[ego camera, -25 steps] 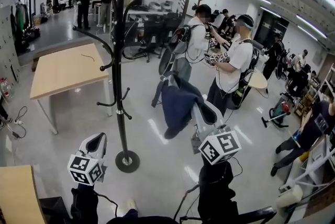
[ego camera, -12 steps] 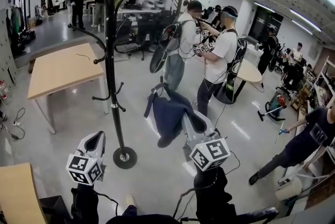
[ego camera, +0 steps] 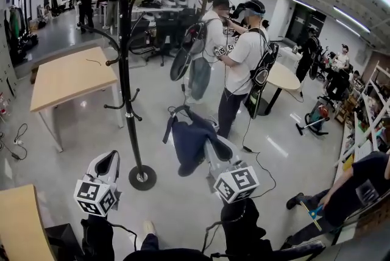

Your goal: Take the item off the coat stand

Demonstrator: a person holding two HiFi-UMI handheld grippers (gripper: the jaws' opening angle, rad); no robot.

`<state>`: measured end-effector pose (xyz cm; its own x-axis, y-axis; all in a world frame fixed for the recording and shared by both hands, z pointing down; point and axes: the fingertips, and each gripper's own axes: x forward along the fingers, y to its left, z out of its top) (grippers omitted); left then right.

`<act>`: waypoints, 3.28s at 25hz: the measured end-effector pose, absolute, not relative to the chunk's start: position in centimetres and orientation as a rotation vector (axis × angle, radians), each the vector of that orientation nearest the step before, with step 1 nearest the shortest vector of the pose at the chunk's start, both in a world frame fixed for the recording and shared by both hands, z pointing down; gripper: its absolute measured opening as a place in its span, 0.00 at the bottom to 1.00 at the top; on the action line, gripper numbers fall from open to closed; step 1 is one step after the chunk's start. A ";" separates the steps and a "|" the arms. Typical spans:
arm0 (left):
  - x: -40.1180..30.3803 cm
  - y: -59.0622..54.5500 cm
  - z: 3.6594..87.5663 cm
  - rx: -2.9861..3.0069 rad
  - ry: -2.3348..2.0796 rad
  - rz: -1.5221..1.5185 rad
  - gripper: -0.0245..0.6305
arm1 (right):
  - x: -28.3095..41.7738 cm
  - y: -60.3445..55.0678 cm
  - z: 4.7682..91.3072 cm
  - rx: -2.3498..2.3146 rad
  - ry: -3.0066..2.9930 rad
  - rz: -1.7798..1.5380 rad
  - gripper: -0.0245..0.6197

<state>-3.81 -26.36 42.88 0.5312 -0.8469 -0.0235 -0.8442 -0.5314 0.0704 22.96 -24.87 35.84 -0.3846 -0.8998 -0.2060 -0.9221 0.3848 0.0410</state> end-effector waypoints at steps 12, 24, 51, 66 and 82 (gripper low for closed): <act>-3.8 -21.8 43.2 2.709 -1.514 -0.066 0.04 | 22.9 -20.3 38.4 -1.648 2.489 0.163 0.10; -5.6 -20.1 41.9 2.701 -1.570 -0.068 0.04 | 21.2 -18.7 39.0 -1.619 2.510 0.154 0.10; -10.5 -17.4 42.5 2.670 -1.589 -0.069 0.04 | 16.5 -14.6 40.5 -1.635 2.520 0.127 0.10; -12.8 -16.8 42.2 2.661 -1.629 -0.089 0.04 | 14.0 -13.8 40.4 -1.600 2.547 0.139 0.10; -12.8 -17.4 42.4 2.658 -1.629 -0.077 0.04 | 13.4 -14.2 40.5 -1.584 2.558 0.144 0.10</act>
<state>-12.82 -17.43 42.40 0.4530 -0.8910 -0.0302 -0.8899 -0.4540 0.0453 13.45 -14.25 40.52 -0.4411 -0.8831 -0.1597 -0.8955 0.4449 0.0133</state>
